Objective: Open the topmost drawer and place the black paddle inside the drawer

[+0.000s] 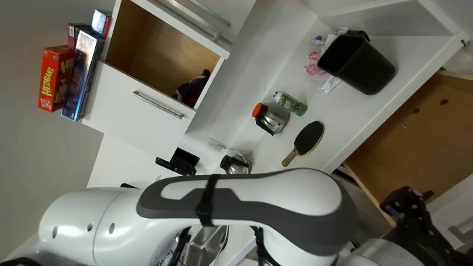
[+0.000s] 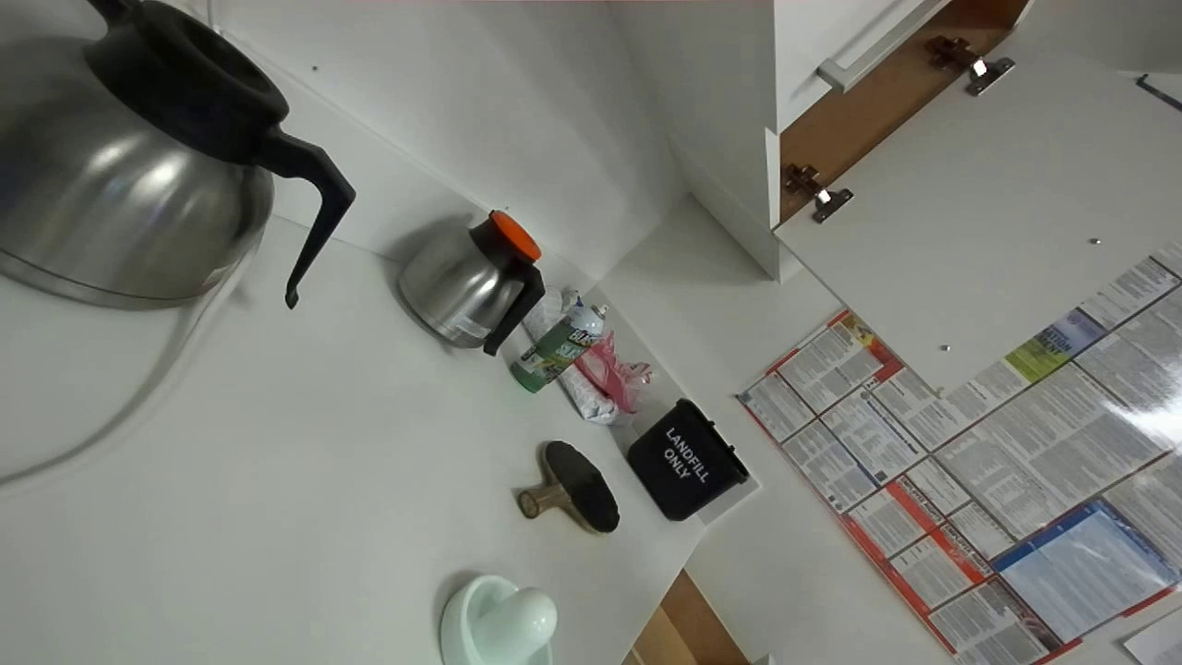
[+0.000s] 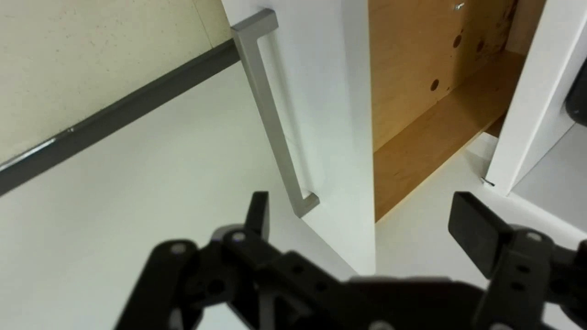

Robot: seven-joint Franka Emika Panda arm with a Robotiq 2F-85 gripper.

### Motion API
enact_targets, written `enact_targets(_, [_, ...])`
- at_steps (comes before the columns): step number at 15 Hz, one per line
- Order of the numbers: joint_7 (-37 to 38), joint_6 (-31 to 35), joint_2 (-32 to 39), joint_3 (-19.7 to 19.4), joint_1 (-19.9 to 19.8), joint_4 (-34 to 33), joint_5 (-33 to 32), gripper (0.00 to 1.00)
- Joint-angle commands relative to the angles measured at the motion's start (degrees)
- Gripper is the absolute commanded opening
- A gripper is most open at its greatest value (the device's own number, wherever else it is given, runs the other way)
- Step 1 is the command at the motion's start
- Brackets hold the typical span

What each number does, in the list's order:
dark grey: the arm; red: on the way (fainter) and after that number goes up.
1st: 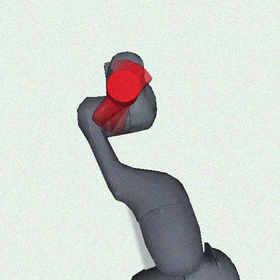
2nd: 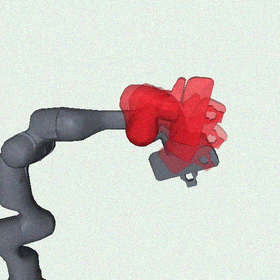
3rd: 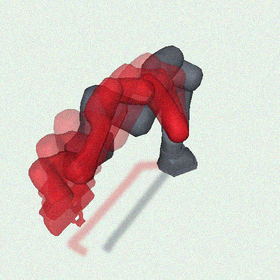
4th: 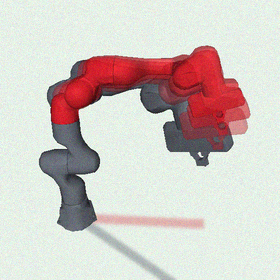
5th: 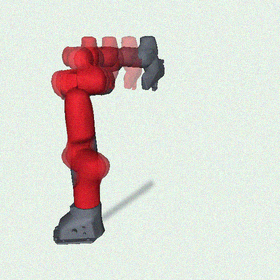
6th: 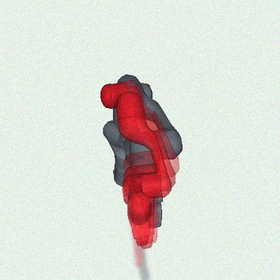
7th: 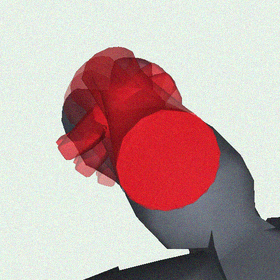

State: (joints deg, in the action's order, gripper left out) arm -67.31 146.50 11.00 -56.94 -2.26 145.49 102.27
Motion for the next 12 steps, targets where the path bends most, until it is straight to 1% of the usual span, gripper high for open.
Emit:
enact_targets(1, [-4.5,12.1,-14.2,-0.9,6.4,2.9,-5.3,1.00])
enact_targets(2, [-4.6,14.9,-17.1,0.1,7.5,3.5,-7.3,1.00])
enact_targets(3, [-4.6,17.3,-19.9,7.2,2.1,4.0,-9.6,1.00])
enact_targets(4, [-3.6,18.7,-22.2,10.1,1.2,5.0,-12.1,1.00])
enact_targets(5, [-2.7,19.3,-24.5,14.0,-0.6,6.4,-14.4,1.00])
enact_targets(7, [0.5,17.9,-27.3,21.2,-4.0,8.9,-19.2,1.00])
enact_targets(8, [1.4,18.1,-29.3,19.2,0.3,10.1,-21.0,1.00])
enact_targets(9, [2.9,18.0,-30.5,21.9,-0.2,11.3,-22.5,1.00])
enact_targets(10, [4.0,17.8,-31.5,23.5,0.3,12.4,-23.4,1.00])
enact_targets(12, [6.0,17.8,-33.4,26.6,1.4,13.7,-22.5,1.00])
